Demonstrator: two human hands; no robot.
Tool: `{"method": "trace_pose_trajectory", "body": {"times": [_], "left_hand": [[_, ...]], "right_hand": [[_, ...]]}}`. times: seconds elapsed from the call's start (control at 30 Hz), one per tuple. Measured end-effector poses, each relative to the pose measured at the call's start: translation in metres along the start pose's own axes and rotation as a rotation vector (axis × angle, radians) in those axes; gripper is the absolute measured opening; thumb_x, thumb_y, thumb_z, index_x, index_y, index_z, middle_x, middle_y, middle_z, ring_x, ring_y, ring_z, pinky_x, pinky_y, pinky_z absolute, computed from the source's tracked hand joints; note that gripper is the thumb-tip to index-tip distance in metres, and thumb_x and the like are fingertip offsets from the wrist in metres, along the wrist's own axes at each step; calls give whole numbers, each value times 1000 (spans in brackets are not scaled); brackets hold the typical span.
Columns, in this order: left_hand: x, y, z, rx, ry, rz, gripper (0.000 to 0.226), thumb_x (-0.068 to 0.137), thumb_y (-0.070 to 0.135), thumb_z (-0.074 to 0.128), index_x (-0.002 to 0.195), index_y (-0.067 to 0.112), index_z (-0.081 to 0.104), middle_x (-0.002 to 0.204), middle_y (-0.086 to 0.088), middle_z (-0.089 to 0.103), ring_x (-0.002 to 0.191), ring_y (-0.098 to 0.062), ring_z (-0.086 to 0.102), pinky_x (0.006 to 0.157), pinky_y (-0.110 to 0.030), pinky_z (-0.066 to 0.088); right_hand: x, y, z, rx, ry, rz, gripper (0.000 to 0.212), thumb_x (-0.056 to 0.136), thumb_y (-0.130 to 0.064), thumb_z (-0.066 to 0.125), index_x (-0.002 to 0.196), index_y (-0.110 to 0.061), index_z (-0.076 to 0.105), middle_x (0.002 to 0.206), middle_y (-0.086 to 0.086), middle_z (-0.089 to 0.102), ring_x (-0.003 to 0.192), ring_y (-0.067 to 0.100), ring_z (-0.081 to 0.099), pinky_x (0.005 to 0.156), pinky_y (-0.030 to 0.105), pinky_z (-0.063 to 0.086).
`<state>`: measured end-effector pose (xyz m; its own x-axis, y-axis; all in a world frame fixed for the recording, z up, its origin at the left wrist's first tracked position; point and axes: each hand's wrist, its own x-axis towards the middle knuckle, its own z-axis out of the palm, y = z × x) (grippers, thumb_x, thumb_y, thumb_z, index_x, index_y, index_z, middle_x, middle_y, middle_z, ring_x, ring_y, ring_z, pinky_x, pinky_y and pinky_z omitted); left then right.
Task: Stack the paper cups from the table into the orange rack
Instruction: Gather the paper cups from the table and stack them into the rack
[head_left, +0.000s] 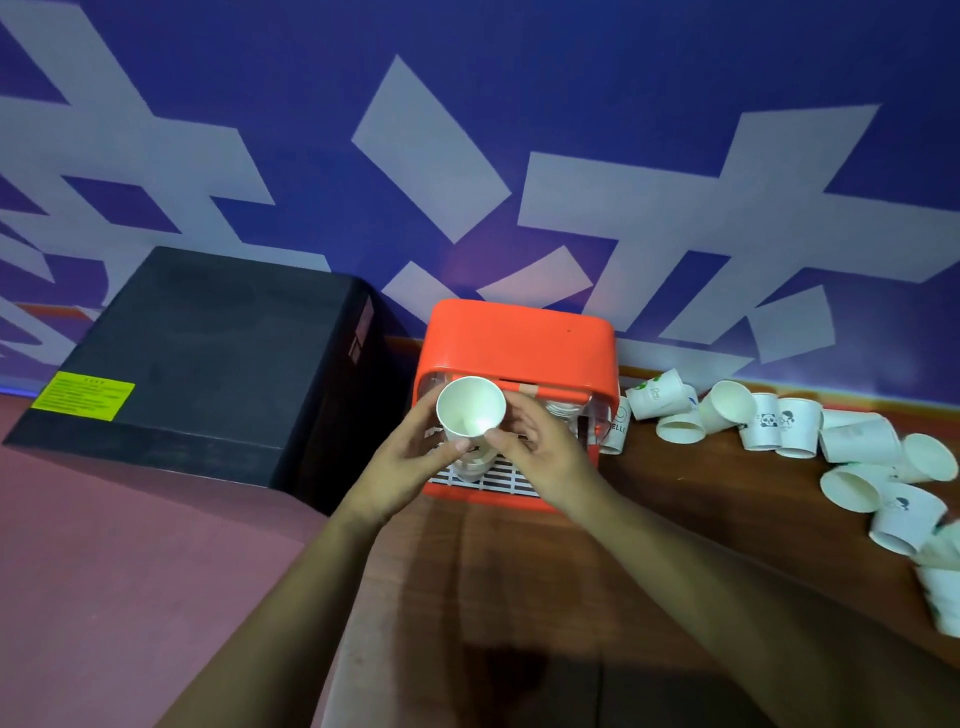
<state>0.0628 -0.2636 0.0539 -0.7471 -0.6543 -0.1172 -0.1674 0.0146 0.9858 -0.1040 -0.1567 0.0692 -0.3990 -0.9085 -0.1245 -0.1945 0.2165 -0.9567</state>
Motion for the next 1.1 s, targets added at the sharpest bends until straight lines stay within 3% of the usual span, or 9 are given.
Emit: {"method": "trace_pose_trajectory", "body": {"times": [0.13,0.23,0.37,0.5,0.8,0.93,1.1], "left_hand": [[-1,-9,-5,-6,46,-51,67,81,36,79,142,31,51,144,-6,53,135,-25,51,112,-55,40],[-4,-14,-2,41,46,-37,65,82,31,79,140,26,49,141,-1,55,133,-22,52,112,-52,42],[-2,-22,3,95,26,-15,59,87,15,77,138,21,48,139,5,56,131,-19,54,112,-50,41],[2,-25,2,160,52,-25,60,85,24,80,137,32,52,138,11,58,127,-14,56,108,-50,45],[-5,-28,5,210,69,22,61,87,27,77,141,33,49,137,12,58,126,-14,57,105,-49,48],[-5,-33,10,236,67,24,60,87,29,76,141,33,49,137,14,57,125,-13,57,106,-46,48],[0,-50,12,377,83,7,61,86,35,73,143,29,49,134,7,49,127,-8,49,109,-40,45]], "right_hand": [[-1,11,2,39,-38,11,44,89,-18,69,123,-40,52,125,-7,63,116,7,60,98,26,47],[-2,21,1,-12,-56,41,45,87,-23,71,126,-35,51,126,-8,62,120,6,57,104,33,45],[-3,31,2,-223,-45,40,48,89,-30,69,132,-32,48,128,-13,59,120,1,52,103,28,43],[-2,36,4,-338,-50,21,52,91,-34,64,138,-30,43,136,-10,53,126,7,48,104,33,42],[-5,40,4,-345,-65,-18,62,93,-35,62,147,-32,32,146,-9,44,132,9,44,108,34,40],[-7,43,3,-367,-68,-7,63,95,-31,61,149,-27,31,150,-6,39,136,9,37,106,24,32],[-2,50,8,-449,-90,34,62,95,-31,59,150,-24,30,142,0,36,128,19,44,99,32,40]]}}
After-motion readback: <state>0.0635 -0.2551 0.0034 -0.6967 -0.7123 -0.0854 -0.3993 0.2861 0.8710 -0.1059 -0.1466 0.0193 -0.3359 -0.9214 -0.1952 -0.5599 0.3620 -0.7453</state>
